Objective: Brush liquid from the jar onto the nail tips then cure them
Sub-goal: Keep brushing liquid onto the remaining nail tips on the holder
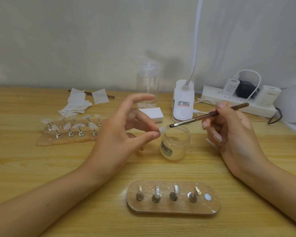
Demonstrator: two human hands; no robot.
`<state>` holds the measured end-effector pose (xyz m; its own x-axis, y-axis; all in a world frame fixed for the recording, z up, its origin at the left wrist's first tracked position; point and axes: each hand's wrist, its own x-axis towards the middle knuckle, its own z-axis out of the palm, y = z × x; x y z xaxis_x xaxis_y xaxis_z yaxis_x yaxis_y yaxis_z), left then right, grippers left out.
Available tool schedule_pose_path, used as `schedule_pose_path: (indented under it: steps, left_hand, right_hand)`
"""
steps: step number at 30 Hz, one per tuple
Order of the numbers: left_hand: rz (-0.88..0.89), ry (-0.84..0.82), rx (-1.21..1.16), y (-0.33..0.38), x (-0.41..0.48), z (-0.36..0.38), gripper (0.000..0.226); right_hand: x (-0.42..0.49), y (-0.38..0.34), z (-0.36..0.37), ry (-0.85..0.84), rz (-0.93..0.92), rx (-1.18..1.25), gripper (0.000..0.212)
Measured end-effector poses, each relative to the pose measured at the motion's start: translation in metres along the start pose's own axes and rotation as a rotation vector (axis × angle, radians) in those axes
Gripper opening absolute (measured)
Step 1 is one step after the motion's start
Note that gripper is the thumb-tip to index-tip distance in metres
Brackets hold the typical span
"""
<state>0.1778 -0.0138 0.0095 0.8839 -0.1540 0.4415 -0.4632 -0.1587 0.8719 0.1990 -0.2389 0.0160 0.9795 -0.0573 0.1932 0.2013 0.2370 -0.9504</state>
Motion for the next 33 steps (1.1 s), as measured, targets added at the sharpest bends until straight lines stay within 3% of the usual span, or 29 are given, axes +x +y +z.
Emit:
schedule_pose_path:
  steps: [12, 19, 23, 28, 33]
  left_hand:
    - [0.014, -0.042, 0.002, -0.0021, -0.0001, 0.0008, 0.06]
    - [0.014, -0.038, -0.01, -0.0033, 0.0007, 0.0012, 0.06]
    - [0.024, -0.045, -0.001, -0.0036, 0.0008, 0.0015, 0.06]
    - [0.016, -0.042, -0.009, -0.0032, 0.0003, 0.0016, 0.061]
    - [0.0, -0.044, -0.015, -0.002, 0.0, 0.0017, 0.061]
  right_hand:
    - [-0.0038, -0.002, 0.0024, -0.113, -0.068, -0.066, 0.021]
    - [-0.0008, -0.0004, -0.0019, 0.002, -0.021, -0.062, 0.024]
    - [-0.0038, -0.0021, 0.0012, -0.07, -0.064, -0.076, 0.022]
    - [-0.0016, -0.001, -0.0018, -0.001, -0.005, -0.063, 0.026]
    - [-0.0039, -0.0021, 0.0021, -0.07, -0.039, -0.064, 0.022]
